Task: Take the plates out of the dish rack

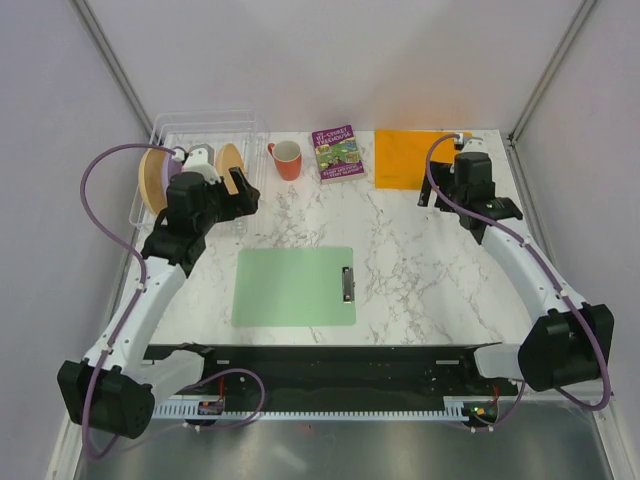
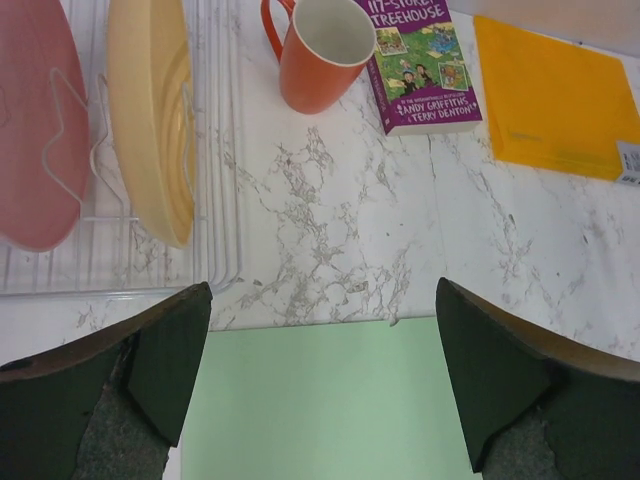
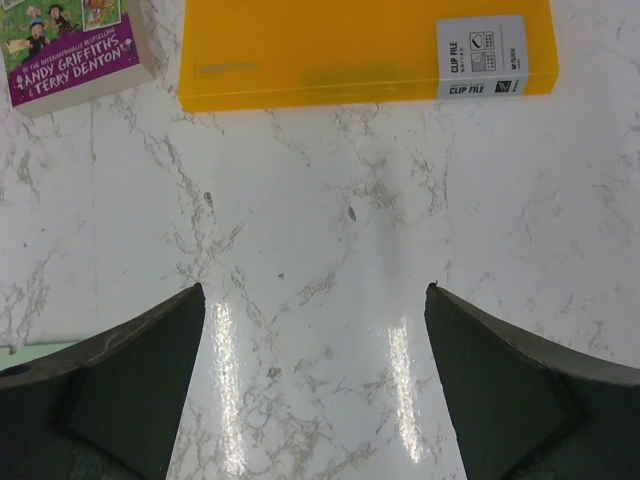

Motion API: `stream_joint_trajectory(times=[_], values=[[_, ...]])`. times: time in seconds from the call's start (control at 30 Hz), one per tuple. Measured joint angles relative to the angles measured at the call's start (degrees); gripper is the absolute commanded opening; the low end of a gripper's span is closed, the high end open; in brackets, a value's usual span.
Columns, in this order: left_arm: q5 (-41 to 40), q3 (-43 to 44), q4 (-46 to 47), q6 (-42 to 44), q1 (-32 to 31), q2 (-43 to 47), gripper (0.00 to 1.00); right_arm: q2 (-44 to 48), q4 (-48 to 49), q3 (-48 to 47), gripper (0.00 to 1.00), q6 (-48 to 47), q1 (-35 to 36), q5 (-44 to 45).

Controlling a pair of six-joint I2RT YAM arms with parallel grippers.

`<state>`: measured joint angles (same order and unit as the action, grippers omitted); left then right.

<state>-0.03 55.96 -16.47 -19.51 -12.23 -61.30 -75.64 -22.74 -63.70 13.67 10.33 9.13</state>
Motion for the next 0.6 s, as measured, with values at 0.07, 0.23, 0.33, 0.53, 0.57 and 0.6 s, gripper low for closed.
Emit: stream_joint_trajectory(times=[0.07, 0.23, 0.33, 0.53, 0.57, 0.6], values=[[-1.38, 0.81, -0.55, -1.14, -0.02, 0.11, 1.00, -0.55, -0.42, -0.42, 0.98, 2.75, -0.17, 1.20], [-0.81, 1.46, 0.00, -1.62, 0.44, -0.17, 1.00, -4.59, -3.10, -2.21, 0.98, 7.45, -2.01, 1.31], [0.09, 4.74, -0.02, -1.53, 0.90, -3.82, 1.00, -5.99, -4.35, -2.75, 0.98, 7.85, -2.32, 2.01], [-2.54, 12.31, 0.20, 0.42, 1.18, -14.43, 1.00, -4.22, -5.18, -3.21, 0.98, 6.69, -2.25, 3.76], [-3.50, 13.14, 0.17, 0.81, 1.18, -16.20, 1.00, -3.65, -5.16, -3.21, 0.98, 6.45, -2.25, 4.04], [-4.74, 13.86, 0.09, 1.16, 1.18, -17.77, 1.00, -3.02, -5.14, -3.21, 0.98, 6.19, -2.25, 4.42]])
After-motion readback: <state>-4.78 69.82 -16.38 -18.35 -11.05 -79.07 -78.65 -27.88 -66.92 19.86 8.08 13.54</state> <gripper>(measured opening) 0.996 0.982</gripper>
